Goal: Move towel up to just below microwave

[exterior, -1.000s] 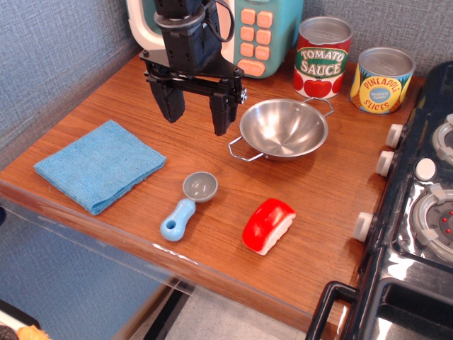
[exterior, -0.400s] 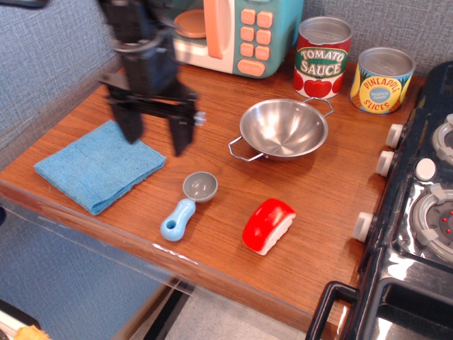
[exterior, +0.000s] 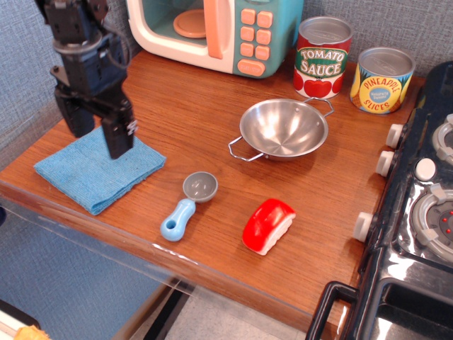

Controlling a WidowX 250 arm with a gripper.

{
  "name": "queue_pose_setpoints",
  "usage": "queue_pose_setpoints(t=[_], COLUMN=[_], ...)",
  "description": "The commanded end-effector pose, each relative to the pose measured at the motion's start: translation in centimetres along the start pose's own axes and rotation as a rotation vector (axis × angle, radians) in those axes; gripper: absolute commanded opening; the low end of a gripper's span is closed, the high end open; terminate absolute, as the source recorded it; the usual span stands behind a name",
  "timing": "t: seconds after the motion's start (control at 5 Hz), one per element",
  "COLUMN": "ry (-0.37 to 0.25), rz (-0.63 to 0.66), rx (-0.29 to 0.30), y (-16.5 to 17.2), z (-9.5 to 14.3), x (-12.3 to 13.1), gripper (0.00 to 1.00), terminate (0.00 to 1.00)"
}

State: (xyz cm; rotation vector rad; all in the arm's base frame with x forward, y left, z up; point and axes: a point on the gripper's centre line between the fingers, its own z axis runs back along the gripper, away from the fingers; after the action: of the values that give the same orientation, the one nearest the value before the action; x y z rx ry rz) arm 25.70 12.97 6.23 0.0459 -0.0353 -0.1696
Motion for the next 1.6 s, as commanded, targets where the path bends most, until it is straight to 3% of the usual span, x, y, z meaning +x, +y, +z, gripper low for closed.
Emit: queue_pose_setpoints(t=[0.0, 0.4, 1.0, 1.2, 1.4], ry=[-0.031, -0.103, -0.025, -0.011, -0.024], rz=[0.062, 0.05, 0.121, 0.112, 0.151], rx=[0.011, 0.088, -0.004, 0.014, 0.005], y=[2.8, 2.8, 4.1, 4.4, 5.3], z=[-1.6, -3.1, -5.4, -5.4, -5.4], x=[0.5, 0.4, -0.3, 0.4, 2.8], gripper=[1.0, 1.0, 1.0, 1.0, 1.0], terminate=[0.0, 0.0, 0.0, 0.0, 0.0])
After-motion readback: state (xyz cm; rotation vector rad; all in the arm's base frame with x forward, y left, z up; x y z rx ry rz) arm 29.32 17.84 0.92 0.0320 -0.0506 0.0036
